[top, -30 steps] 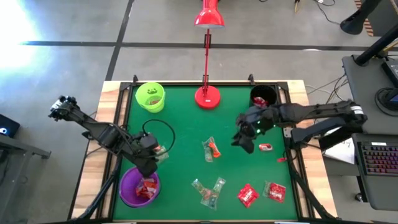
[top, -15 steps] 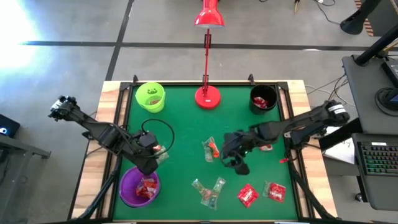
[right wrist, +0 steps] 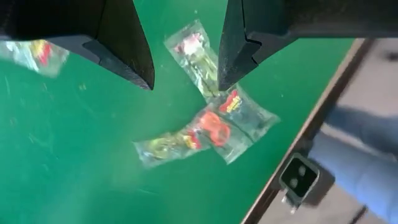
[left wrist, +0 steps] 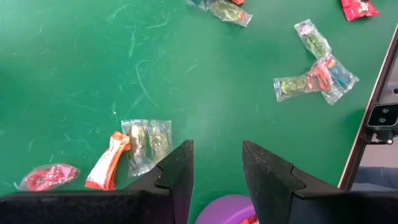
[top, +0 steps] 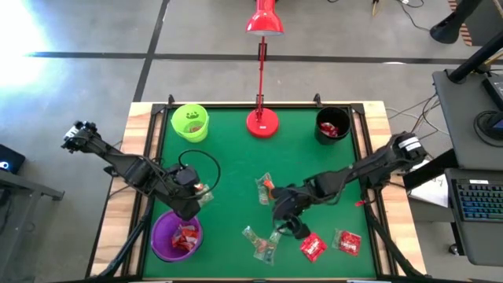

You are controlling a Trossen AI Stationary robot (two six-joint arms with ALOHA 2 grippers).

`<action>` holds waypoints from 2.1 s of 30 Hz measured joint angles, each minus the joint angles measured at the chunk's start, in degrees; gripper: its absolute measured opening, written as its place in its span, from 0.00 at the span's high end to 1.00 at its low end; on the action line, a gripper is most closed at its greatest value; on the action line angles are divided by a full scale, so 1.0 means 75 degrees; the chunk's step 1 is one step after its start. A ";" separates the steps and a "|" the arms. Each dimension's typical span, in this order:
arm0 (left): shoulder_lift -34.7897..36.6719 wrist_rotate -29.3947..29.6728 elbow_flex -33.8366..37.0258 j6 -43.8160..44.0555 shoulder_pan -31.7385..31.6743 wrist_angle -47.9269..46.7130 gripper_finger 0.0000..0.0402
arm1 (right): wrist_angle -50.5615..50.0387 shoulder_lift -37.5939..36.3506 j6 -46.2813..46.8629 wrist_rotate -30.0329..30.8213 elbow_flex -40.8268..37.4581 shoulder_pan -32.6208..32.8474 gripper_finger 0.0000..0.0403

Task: Sort candy
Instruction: Put the transparent candy into the green bucket

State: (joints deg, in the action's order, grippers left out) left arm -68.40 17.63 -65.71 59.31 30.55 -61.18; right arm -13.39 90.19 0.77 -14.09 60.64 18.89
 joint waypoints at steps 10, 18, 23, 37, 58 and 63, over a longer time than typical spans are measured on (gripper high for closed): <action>0.0000 -0.0003 0.0015 0.0026 0.0000 -0.0035 0.71 | 0.0631 0.0872 -0.1308 0.0016 0.0000 0.0199 0.58; 0.0000 -0.0003 0.0017 0.0026 0.0000 -0.0031 0.71 | 0.0593 0.1102 -0.1222 -0.0156 0.0000 0.0199 0.58; 0.0000 -0.0003 0.0017 0.0026 0.0000 -0.0031 0.71 | 0.0647 0.1103 -0.1622 -0.0181 0.0000 0.0199 0.58; 0.0000 -0.0001 0.0023 0.0023 -0.0003 -0.0146 0.71 | 0.0720 0.1855 -0.1832 -0.0186 0.0000 0.0435 0.58; 0.0000 -0.0020 0.0023 0.0023 0.0000 -0.0310 0.71 | 0.0741 0.2031 -0.1053 -0.0098 0.0000 0.0409 0.96; 0.0000 -0.0023 0.0023 0.0023 0.0000 -0.0317 0.71 | 0.0687 0.1819 -0.0625 0.0150 -0.0013 0.0142 0.96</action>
State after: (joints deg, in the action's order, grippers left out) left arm -68.40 17.45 -65.54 59.48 30.55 -63.55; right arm -8.24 103.83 -3.92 -12.97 60.54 19.95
